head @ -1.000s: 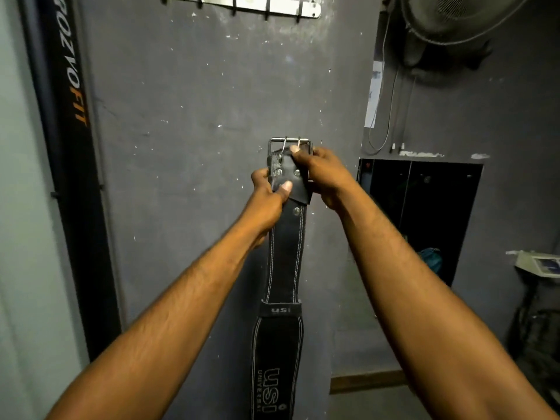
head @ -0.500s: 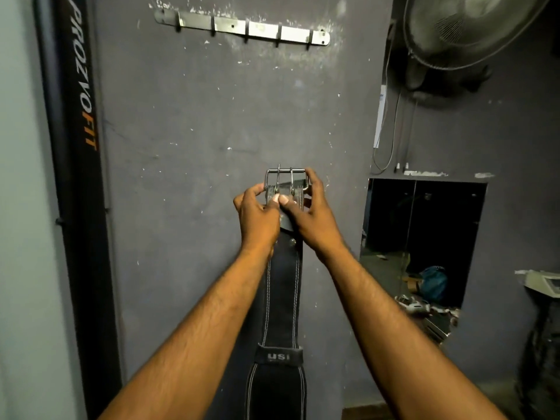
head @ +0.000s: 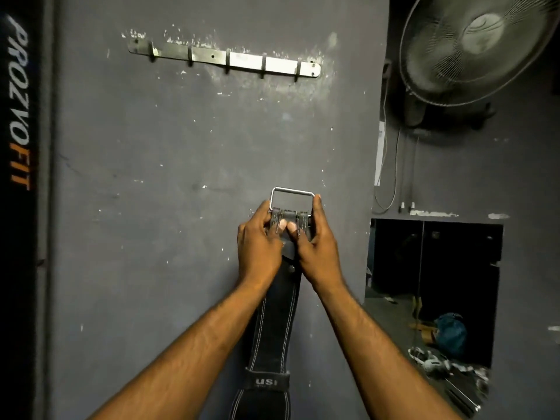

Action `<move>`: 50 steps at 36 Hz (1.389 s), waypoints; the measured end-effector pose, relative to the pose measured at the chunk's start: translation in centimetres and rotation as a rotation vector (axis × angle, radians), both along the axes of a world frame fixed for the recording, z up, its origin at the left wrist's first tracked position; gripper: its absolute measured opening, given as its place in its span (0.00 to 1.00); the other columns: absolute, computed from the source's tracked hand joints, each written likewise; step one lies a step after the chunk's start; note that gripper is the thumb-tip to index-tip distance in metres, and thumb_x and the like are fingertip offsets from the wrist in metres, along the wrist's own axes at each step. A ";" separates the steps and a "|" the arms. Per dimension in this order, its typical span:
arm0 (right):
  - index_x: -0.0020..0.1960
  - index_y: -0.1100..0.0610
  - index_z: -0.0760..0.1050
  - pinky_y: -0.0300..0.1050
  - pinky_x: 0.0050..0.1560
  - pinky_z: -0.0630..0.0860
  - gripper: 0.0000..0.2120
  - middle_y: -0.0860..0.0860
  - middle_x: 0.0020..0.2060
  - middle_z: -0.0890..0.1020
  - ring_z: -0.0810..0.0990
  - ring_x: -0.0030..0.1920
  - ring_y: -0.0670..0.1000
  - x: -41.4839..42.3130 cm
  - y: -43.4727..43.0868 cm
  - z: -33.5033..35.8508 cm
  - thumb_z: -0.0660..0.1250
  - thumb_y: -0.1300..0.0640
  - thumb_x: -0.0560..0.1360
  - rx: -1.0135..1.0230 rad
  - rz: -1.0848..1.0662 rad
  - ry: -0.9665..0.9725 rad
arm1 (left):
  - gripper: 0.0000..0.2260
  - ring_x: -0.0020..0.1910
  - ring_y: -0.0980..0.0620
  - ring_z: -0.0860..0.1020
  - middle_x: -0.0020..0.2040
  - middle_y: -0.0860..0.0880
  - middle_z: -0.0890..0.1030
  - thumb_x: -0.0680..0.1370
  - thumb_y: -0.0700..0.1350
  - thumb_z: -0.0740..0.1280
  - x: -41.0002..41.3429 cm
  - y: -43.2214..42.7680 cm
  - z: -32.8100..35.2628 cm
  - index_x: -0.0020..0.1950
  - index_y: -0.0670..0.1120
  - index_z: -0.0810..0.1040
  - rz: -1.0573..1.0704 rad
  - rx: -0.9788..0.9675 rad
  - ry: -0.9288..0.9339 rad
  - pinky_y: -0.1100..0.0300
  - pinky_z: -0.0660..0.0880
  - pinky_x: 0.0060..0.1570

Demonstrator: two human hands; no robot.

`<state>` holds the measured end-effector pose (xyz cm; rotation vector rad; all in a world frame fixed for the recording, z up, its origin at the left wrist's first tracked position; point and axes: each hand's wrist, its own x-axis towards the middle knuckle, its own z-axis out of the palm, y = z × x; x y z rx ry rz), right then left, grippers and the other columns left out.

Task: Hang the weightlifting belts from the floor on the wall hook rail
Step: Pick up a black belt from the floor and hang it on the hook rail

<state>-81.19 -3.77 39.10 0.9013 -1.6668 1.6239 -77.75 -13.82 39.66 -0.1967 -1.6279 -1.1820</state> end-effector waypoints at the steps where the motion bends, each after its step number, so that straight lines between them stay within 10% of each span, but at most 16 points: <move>1: 0.82 0.52 0.52 0.26 0.58 0.72 0.37 0.36 0.60 0.78 0.78 0.56 0.30 -0.6 0.0 0.7 0.69 0.59 0.80 -0.006 0.006 0.017 | 0.17 0.52 0.58 0.81 0.51 0.56 0.84 0.79 0.40 0.68 -0.4 0.1 0.8 0.66 0.53 0.77 -0.026 -0.005 0.036 0.56 0.79 0.58; 4: 0.77 0.53 0.61 0.33 0.55 0.78 0.31 0.48 0.56 0.82 0.82 0.54 0.39 -3.3 0.0 4.5 0.71 0.58 0.79 -0.077 -0.015 0.088 | 0.25 0.51 0.57 0.82 0.50 0.56 0.82 0.78 0.38 0.69 -2.8 0.2 4.7 0.73 0.51 0.71 -0.049 0.038 0.108 0.62 0.77 0.56; 10: 0.67 0.58 0.75 0.23 0.49 0.73 0.22 0.39 0.47 0.81 0.77 0.45 0.26 -8.5 -0.7 15.2 0.75 0.59 0.75 -0.104 -0.098 0.234 | 0.14 0.51 0.57 0.82 0.53 0.50 0.85 0.76 0.38 0.71 -7.4 -0.7 14.6 0.62 0.44 0.80 0.018 0.032 0.255 0.62 0.78 0.56; 18: 0.63 0.56 0.79 0.42 0.55 0.78 0.20 0.49 0.54 0.86 0.83 0.53 0.48 -12.0 -1.4 27.9 0.73 0.49 0.74 0.009 -0.229 0.392 | 0.07 0.45 0.54 0.77 0.45 0.53 0.79 0.79 0.43 0.68 -11.1 -1.4 26.4 0.55 0.42 0.81 0.237 -0.160 0.291 0.69 0.66 0.39; 26: 0.55 0.55 0.83 0.34 0.45 0.72 0.18 0.49 0.49 0.86 0.82 0.51 0.46 -15.2 -1.2 34.3 0.71 0.46 0.71 0.145 -0.279 0.410 | 0.13 0.58 0.42 0.80 0.56 0.41 0.84 0.78 0.48 0.67 -14.3 -2.3 33.0 0.55 0.40 0.81 0.410 -0.269 0.182 0.54 0.74 0.59; 37: 0.66 0.57 0.78 0.35 0.55 0.71 0.20 0.60 0.57 0.80 0.79 0.58 0.55 -18.1 -2.0 26.7 0.62 0.51 0.78 0.109 -0.232 0.304 | 0.14 0.55 0.48 0.81 0.55 0.48 0.85 0.79 0.52 0.65 -16.2 -3.3 25.8 0.59 0.47 0.84 0.323 -0.258 0.203 0.58 0.76 0.56; 45: 0.69 0.58 0.73 0.46 0.57 0.79 0.23 0.53 0.55 0.83 0.81 0.50 0.49 -15.6 -1.1 17.1 0.73 0.56 0.75 0.031 -0.052 0.051 | 0.33 0.41 0.62 0.78 0.58 0.53 0.81 0.76 0.42 0.71 -13.9 -3.5 17.2 0.79 0.52 0.62 0.152 -0.285 0.074 0.81 0.69 0.43; 50: 0.52 0.57 0.80 0.54 0.57 0.81 0.09 0.58 0.47 0.86 0.85 0.49 0.57 -13.9 -0.5 9.3 0.73 0.54 0.75 0.114 -0.006 -0.137 | 0.21 0.52 0.51 0.83 0.56 0.50 0.85 0.74 0.49 0.71 -13.2 -4.3 9.1 0.67 0.49 0.77 -0.057 -0.255 -0.150 0.49 0.78 0.61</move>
